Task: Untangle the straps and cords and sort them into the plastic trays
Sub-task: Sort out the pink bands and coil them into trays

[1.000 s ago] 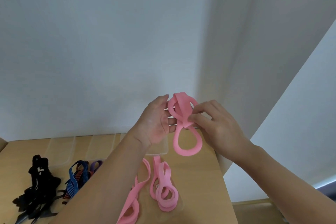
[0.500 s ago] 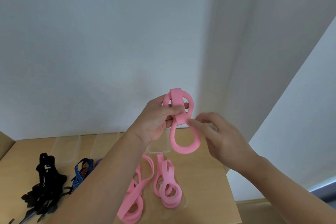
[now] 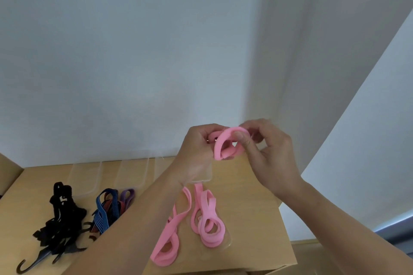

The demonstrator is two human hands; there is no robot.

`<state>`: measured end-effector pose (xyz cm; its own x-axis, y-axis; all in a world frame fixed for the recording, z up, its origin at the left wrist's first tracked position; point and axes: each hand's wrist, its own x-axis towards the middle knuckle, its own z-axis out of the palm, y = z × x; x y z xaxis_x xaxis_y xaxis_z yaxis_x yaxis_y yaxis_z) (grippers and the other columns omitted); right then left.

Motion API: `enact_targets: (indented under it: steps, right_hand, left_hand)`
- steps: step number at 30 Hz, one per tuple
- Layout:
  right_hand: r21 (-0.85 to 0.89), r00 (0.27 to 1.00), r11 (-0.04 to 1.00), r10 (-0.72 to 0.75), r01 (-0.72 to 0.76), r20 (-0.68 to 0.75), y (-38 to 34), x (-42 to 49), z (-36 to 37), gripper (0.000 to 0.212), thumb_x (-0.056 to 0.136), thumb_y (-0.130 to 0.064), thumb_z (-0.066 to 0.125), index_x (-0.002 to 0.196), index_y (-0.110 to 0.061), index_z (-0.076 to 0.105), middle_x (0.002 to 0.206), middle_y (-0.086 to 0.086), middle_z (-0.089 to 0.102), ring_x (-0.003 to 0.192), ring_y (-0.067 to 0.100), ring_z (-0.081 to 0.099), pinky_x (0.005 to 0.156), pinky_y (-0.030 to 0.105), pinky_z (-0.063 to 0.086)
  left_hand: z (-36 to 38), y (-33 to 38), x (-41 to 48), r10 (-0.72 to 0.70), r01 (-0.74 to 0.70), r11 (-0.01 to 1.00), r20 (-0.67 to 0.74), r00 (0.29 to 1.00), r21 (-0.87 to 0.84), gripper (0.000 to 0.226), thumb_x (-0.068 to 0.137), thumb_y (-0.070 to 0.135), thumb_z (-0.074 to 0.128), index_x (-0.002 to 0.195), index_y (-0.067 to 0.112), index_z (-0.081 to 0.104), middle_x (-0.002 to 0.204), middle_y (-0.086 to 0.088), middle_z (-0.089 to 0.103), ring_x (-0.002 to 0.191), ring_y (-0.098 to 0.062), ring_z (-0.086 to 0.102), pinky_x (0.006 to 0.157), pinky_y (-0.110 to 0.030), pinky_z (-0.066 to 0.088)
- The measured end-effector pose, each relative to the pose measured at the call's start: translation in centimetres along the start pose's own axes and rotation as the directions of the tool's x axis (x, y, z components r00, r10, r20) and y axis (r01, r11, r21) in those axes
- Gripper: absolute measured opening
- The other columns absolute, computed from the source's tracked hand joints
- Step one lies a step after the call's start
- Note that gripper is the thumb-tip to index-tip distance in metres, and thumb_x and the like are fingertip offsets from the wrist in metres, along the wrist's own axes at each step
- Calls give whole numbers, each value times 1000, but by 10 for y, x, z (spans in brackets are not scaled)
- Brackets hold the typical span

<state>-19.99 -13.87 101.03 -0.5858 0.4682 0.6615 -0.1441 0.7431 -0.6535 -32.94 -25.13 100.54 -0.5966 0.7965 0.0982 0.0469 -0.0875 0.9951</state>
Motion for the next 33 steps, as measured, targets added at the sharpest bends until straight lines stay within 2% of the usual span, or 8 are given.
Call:
enact_targets:
  steps: [3, 6, 9, 16, 21, 25, 30, 33]
  right_hand:
    - [-143, 999, 988, 54, -52, 10, -2, 4, 10, 9, 100, -24, 62, 98, -16, 66, 118, -3, 55, 106, 16, 57, 77, 22, 49]
    - [-118, 957, 958, 274, -263, 96, -6, 7, 16, 12, 102, -26, 56, 96, -16, 61, 103, -3, 63, 93, 12, 63, 71, 15, 46]
    - [-89, 895, 911, 413, -404, 166, -8, 12, 18, 16, 102, -27, 58, 93, -14, 62, 86, -2, 64, 73, 5, 57, 61, 10, 40]
    - [12, 940, 962, 263, -272, 218, -8, 8, 18, 10, 100, -16, 60, 92, -14, 65, 80, -5, 68, 70, 14, 64, 63, 26, 51]
    - [314, 843, 827, 309, -467, 440, -2, 5, 14, 14, 98, -2, 59, 95, -10, 71, 83, 2, 71, 71, 15, 68, 66, 25, 56]
    - [423, 708, 602, 376, -677, 598, -6, 5, 15, 9, 96, -3, 60, 100, -7, 67, 82, 10, 67, 71, 19, 67, 70, 35, 60]
    - [184, 721, 801, 380, -570, 579, -16, 2, 25, 4, 97, -7, 63, 94, -8, 64, 94, 24, 66, 77, 35, 68, 73, 46, 62]
    - [172, 738, 817, 381, -551, 557, -21, -1, 33, 5, 97, -7, 63, 96, -11, 64, 82, 12, 67, 71, 33, 68, 72, 50, 60]
  left_hand:
    - [0, -3, -5, 3, -2, 993, -3, 1000, 119, 16, 85, -13, 72, 100, -5, 74, 89, -27, 72, 82, -30, 76, 69, -39, 65]
    - [-4, -6, -9, 36, -34, 979, -5, 999, 203, 11, 86, -7, 75, 94, 2, 76, 87, -13, 75, 83, -28, 76, 65, -34, 63]
    - [-8, -7, -14, 90, -82, 970, -26, 996, 230, 8, 86, -8, 75, 92, -3, 75, 89, -16, 74, 83, -32, 74, 63, -32, 62]
    - [-23, -5, -28, 101, -99, 988, -16, 995, 123, 12, 83, -12, 75, 95, -9, 73, 91, -27, 69, 75, -25, 70, 61, -33, 59]
    - [-34, -7, -46, 26, -27, 1000, 76, 997, 4, 18, 85, -2, 77, 103, -4, 74, 100, -33, 66, 84, -46, 66, 65, -43, 59]
    - [-35, -13, -56, -53, 66, 976, 67, 996, -208, 34, 79, 6, 80, 109, -5, 72, 104, -33, 67, 92, -46, 61, 78, -72, 48]
    - [-39, -19, -66, -81, 74, 969, -22, 996, -236, 36, 68, 11, 85, 101, 0, 76, 104, -33, 68, 97, -54, 63, 87, -82, 40]
    - [-45, -18, -71, -78, 79, 963, 13, 997, -259, 33, 75, -1, 80, 107, -6, 73, 112, -40, 64, 105, -55, 62, 96, -81, 40]
